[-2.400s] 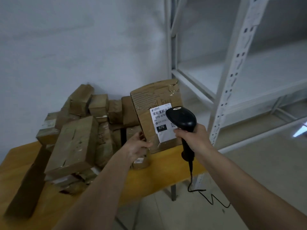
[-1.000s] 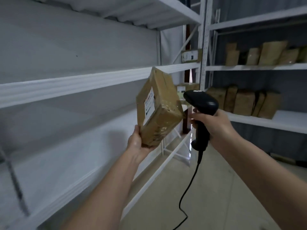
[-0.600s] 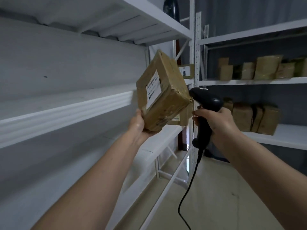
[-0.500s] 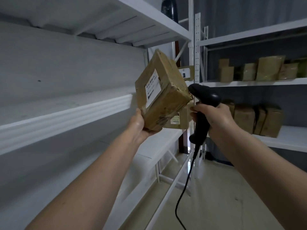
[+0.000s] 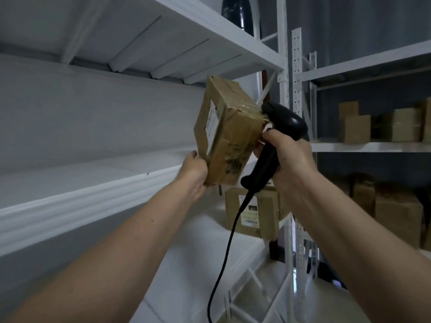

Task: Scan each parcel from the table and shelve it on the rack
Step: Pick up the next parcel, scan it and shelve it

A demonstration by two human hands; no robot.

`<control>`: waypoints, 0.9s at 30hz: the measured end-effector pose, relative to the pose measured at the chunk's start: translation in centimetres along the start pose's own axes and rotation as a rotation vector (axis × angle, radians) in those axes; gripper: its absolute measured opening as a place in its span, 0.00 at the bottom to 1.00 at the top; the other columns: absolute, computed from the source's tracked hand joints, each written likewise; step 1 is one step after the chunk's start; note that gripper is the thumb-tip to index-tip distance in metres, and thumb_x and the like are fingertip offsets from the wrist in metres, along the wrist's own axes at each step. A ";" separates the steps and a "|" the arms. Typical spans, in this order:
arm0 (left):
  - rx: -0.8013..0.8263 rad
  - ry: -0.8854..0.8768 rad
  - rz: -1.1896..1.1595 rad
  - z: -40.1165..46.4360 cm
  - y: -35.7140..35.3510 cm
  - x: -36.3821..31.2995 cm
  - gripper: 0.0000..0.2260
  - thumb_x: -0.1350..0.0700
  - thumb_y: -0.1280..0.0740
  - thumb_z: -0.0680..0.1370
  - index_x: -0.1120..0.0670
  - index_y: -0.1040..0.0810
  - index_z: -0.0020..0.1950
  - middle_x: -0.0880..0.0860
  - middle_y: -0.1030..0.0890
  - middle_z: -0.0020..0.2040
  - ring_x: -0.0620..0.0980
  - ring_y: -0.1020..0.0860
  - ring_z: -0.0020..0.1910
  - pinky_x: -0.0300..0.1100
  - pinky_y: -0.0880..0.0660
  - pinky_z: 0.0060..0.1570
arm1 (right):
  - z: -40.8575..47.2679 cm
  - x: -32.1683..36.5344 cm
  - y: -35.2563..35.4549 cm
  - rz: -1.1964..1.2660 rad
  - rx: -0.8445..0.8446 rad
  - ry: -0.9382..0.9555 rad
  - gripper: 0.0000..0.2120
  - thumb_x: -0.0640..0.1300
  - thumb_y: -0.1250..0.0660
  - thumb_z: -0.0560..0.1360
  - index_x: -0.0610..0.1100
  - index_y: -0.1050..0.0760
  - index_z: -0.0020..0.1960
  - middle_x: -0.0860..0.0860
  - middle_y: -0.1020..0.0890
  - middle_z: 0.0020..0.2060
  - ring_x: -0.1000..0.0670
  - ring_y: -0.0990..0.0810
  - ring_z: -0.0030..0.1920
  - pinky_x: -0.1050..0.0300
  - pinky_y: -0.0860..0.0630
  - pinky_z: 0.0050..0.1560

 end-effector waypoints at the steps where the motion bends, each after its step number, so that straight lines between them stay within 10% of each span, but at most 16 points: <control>1: -0.034 -0.022 0.084 1.9 -1.4 0.1 0.20 0.61 0.48 0.84 0.53 0.40 0.77 0.57 0.23 0.63 0.59 0.20 0.54 0.57 0.20 0.51 | 2.3 -0.2 0.3 -0.013 0.024 -0.008 0.06 0.36 0.32 0.74 0.44 0.26 0.48 0.45 0.18 0.41 0.48 0.17 0.44 0.51 0.20 0.49; 11: -0.110 -0.256 0.847 15.2 -11.6 -2.7 0.19 0.70 0.37 0.76 0.62 0.26 0.66 0.61 0.21 0.61 0.60 0.22 0.59 0.45 0.24 0.56 | 20.1 -2.0 2.5 -0.174 0.079 -0.077 0.11 0.39 0.33 0.74 0.41 0.25 0.56 0.42 0.18 0.48 0.45 0.18 0.48 0.47 0.22 0.50; 15: -0.095 -0.208 0.664 16.4 -11.6 -2.8 0.24 0.68 0.41 0.78 0.58 0.35 0.73 0.60 0.25 0.65 0.60 0.23 0.60 0.54 0.25 0.61 | 22.8 -4.0 2.6 -0.112 0.104 -0.157 0.13 0.38 0.32 0.74 0.41 0.26 0.59 0.46 0.17 0.43 0.48 0.17 0.43 0.57 0.23 0.32; 18: 0.115 -0.230 0.423 15.4 -12.1 -3.0 0.35 0.65 0.38 0.73 0.48 0.45 0.77 0.54 0.26 0.66 0.55 0.23 0.59 0.58 0.24 0.58 | 24.2 -4.5 2.5 -0.103 0.101 -0.156 0.13 0.36 0.33 0.74 0.41 0.26 0.59 0.45 0.17 0.45 0.47 0.17 0.47 0.56 0.21 0.39; 24: 0.073 -0.317 0.720 16.6 -13.6 -3.5 0.33 0.47 0.25 0.71 0.50 0.37 0.70 0.49 0.23 0.60 0.50 0.22 0.56 0.50 0.20 0.52 | 25.1 -4.8 2.3 -0.132 0.149 -0.130 0.07 0.37 0.32 0.74 0.43 0.25 0.52 0.46 0.17 0.41 0.51 0.17 0.39 0.60 0.23 0.29; 27: 0.037 -0.299 0.752 18.8 -14.8 -2.1 0.34 0.47 0.24 0.70 0.52 0.37 0.70 0.48 0.25 0.58 0.50 0.23 0.53 0.45 0.21 0.47 | 26.1 -5.1 4.1 -0.159 0.101 -0.132 0.07 0.37 0.31 0.74 0.44 0.26 0.50 0.44 0.18 0.46 0.45 0.18 0.49 0.53 0.21 0.46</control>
Point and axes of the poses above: each hand's wrist, its own z-axis towards the middle knuckle, its own y-axis out of the back of the hand, x = y × z, the point moved 7 cm from there along z, towards the middle knuckle
